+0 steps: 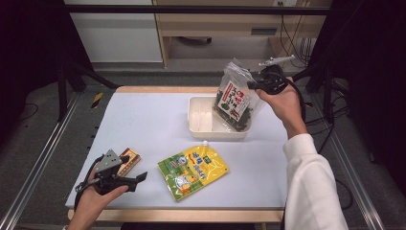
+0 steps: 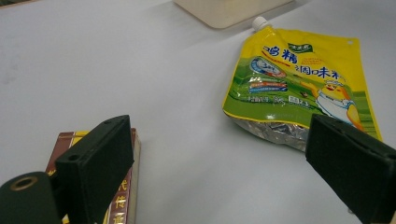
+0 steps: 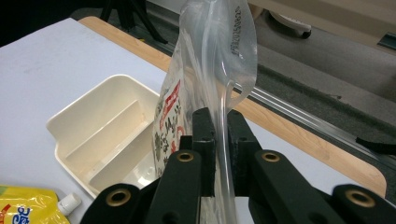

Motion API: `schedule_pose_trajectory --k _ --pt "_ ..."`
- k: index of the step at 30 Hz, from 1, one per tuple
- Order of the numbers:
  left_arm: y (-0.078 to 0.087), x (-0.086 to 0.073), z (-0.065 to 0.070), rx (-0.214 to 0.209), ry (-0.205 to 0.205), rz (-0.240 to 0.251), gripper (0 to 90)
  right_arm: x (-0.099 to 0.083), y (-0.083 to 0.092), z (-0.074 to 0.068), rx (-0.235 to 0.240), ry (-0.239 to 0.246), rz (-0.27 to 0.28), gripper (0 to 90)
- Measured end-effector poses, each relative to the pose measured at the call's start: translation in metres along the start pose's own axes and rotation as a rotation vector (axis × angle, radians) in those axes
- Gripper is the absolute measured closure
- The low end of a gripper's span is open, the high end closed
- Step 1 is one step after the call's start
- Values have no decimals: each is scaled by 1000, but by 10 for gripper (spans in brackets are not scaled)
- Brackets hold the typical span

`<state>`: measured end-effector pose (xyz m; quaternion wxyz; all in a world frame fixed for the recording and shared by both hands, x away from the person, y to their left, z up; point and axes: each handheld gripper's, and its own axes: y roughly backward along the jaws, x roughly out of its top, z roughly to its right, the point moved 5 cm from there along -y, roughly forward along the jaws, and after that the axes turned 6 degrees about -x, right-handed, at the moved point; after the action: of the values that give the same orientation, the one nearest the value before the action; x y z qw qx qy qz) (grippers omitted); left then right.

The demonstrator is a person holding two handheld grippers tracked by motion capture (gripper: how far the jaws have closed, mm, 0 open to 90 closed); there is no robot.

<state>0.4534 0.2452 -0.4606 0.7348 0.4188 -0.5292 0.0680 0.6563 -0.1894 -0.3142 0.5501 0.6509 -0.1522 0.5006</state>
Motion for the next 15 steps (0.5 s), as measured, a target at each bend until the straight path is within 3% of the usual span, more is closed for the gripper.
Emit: schedule_pose_trajectory --k 4,15 --pt "0 0 0 0 -2 1 73 0 2 0 0 -14 7 770" --pt "0 0 0 5 -5 -4 73 2 19 -7 -1 -21 66 450"
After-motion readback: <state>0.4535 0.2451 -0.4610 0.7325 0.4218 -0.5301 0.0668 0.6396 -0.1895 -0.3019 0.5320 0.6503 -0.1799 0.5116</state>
